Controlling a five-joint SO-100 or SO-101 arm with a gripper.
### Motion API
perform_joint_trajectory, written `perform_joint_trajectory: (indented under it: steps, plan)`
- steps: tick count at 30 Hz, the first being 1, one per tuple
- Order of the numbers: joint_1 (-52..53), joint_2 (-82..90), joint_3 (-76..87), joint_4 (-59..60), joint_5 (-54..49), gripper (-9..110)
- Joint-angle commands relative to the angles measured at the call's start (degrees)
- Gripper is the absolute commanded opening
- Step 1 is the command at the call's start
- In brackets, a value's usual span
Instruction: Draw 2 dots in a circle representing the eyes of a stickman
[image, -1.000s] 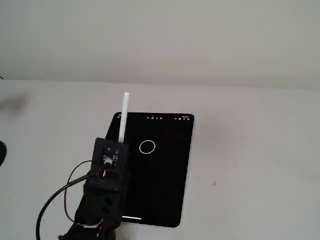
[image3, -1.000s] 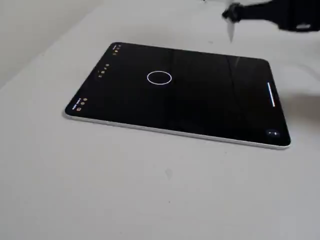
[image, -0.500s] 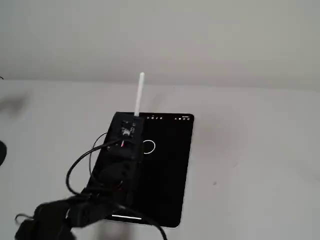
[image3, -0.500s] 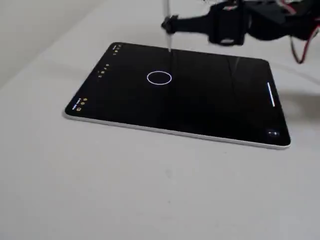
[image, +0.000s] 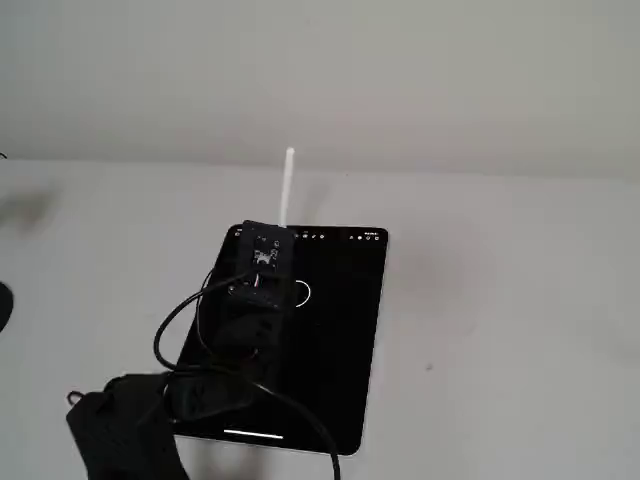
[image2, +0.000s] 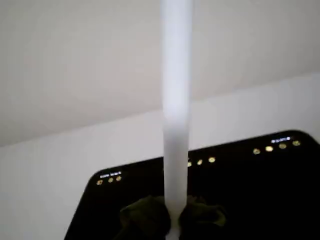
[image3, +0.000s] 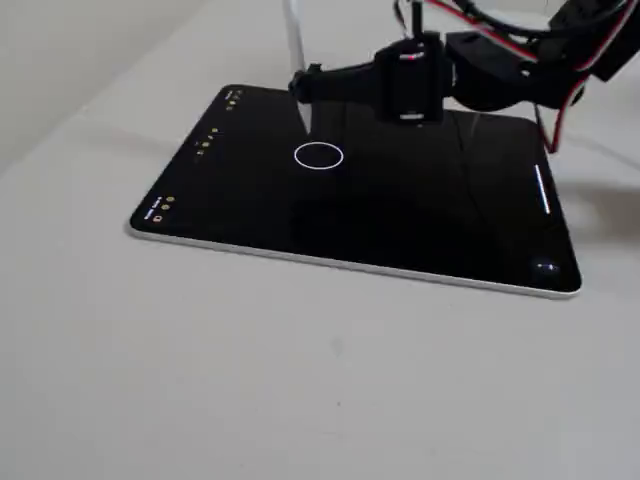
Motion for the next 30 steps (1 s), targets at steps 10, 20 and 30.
perform_joint_trajectory:
  steps: [10, 20, 30]
  plan:
    - [1.9, -2.0, -5.4, -0.6, -2.3, 0]
    - [1.9, -3.8, -5.3, -0.6, -3.6, 0]
    - [1.9, -5.1, -5.4, -1.0, -4.1, 0]
